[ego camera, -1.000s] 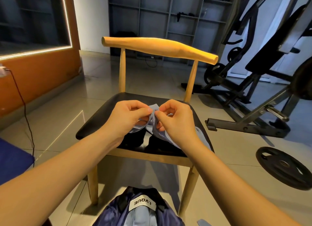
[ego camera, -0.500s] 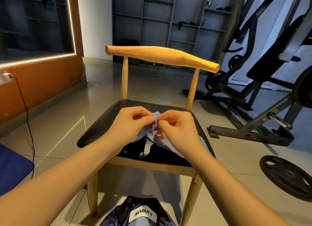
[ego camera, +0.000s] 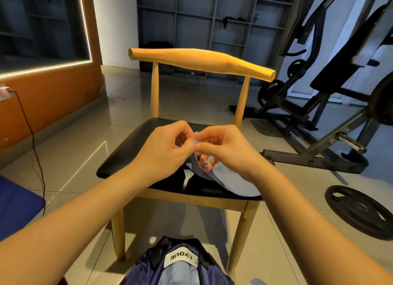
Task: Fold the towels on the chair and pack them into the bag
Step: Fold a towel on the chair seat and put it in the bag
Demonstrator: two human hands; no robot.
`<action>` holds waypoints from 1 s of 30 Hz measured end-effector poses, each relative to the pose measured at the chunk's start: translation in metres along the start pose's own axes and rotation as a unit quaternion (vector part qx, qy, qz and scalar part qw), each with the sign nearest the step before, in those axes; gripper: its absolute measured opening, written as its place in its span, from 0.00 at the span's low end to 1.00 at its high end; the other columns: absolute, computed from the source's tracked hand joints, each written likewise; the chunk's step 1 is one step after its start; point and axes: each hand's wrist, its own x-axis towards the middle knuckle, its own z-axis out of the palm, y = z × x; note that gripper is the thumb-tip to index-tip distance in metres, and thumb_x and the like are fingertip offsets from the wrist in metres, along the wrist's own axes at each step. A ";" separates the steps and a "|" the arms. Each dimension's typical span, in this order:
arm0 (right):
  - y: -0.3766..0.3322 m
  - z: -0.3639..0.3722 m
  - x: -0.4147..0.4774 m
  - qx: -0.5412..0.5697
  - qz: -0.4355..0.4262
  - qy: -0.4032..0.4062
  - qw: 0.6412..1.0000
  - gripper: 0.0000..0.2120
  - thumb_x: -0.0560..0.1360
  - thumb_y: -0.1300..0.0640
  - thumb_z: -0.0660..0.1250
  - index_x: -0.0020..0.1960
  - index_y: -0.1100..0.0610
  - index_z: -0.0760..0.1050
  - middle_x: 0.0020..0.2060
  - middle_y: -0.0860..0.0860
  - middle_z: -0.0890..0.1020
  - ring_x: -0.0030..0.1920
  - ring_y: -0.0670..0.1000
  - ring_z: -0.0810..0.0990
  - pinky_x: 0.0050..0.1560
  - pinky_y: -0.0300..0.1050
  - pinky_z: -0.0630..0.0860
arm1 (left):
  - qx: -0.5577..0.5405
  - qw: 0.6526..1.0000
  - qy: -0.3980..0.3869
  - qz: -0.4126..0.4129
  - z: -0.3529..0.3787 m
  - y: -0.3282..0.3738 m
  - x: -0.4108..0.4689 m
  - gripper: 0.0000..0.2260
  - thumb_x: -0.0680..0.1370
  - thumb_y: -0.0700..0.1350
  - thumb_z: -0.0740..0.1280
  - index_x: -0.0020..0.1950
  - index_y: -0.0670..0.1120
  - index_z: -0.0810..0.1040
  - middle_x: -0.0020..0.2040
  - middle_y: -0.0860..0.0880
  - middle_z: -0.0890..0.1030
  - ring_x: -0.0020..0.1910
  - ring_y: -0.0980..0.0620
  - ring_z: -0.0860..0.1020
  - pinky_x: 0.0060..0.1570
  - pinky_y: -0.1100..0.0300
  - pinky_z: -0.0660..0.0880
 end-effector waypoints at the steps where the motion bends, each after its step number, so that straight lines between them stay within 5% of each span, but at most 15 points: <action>1: 0.000 0.001 0.001 -0.011 -0.003 0.004 1.000 0.08 0.78 0.54 0.72 0.56 0.54 0.84 0.45 0.49 0.87 0.48 0.51 0.86 0.52 0.56 0.85 | 0.009 1.000 0.003 0.014 0.001 0.000 0.000 0.06 0.80 0.51 0.68 0.45 0.52 0.78 0.40 0.55 0.81 0.42 0.54 0.79 0.39 0.64 0.78; 4: 0.001 0.003 0.003 -0.024 -0.008 0.012 1.000 0.06 0.79 0.54 0.71 0.54 0.54 0.84 0.44 0.48 0.87 0.47 0.50 0.86 0.53 0.54 0.85 | 0.011 0.999 0.012 0.035 0.000 -0.002 0.001 0.07 0.81 0.51 0.67 0.46 0.50 0.78 0.40 0.54 0.81 0.41 0.54 0.79 0.39 0.61 0.79; 10: -0.004 -0.008 0.006 -0.048 -0.031 0.052 0.997 0.06 0.80 0.60 0.68 0.46 0.60 0.80 0.32 0.55 0.81 0.32 0.51 0.81 0.34 0.47 0.82 | -0.029 0.999 0.016 0.037 0.005 -0.006 0.003 0.04 0.81 0.46 0.70 0.54 0.49 0.78 0.46 0.54 0.82 0.46 0.55 0.80 0.45 0.63 0.80; 14: 0.000 -0.028 0.014 0.061 0.027 0.153 0.986 0.05 0.79 0.63 0.66 0.45 0.63 0.80 0.30 0.52 0.80 0.33 0.51 0.81 0.38 0.49 0.84 | 0.172 0.982 -0.048 0.062 0.010 -0.029 -0.003 0.06 0.79 0.51 0.71 0.53 0.51 0.77 0.45 0.54 0.80 0.44 0.54 0.78 0.45 0.52 0.80; 16: 0.008 -0.038 0.018 0.132 0.096 0.208 0.964 0.06 0.80 0.62 0.67 0.50 0.64 0.81 0.34 0.56 0.82 0.35 0.54 0.82 0.37 0.49 0.84 | 0.241 0.967 -0.061 0.053 0.013 -0.037 -0.007 0.06 0.79 0.50 0.70 0.48 0.49 0.79 0.42 0.51 0.79 0.42 0.50 0.77 0.44 0.47 0.79; 21: 0.050 -0.060 0.028 0.352 0.242 0.280 0.860 0.11 0.85 0.59 0.60 0.55 0.66 0.78 0.41 0.61 0.85 0.34 0.56 0.86 0.31 0.48 0.82 | 0.237 0.971 -0.016 0.014 0.018 -0.040 -0.008 0.07 0.80 0.47 0.68 0.55 0.50 0.83 0.46 0.52 0.80 0.45 0.50 0.78 0.45 0.50 0.79; 26: 0.074 -0.073 0.023 0.465 0.250 0.278 0.802 0.16 0.87 0.58 0.54 0.55 0.67 0.76 0.41 0.63 0.85 0.33 0.57 0.87 0.29 0.48 0.82 | 0.169 0.985 0.030 0.027 0.048 -0.014 -0.018 0.04 0.77 0.44 0.69 0.51 0.50 0.80 0.41 0.55 0.79 0.38 0.51 0.75 0.39 0.55 0.72; 30: 0.074 -0.082 0.019 0.506 0.231 0.276 0.784 0.15 0.87 0.59 0.53 0.61 0.69 0.74 0.44 0.65 0.84 0.35 0.59 0.87 0.31 0.50 0.83 | 0.141 0.986 -0.034 0.077 0.093 0.005 -0.023 0.06 0.78 0.40 0.65 0.53 0.48 0.75 0.42 0.54 0.78 0.36 0.45 0.72 0.35 0.51 0.72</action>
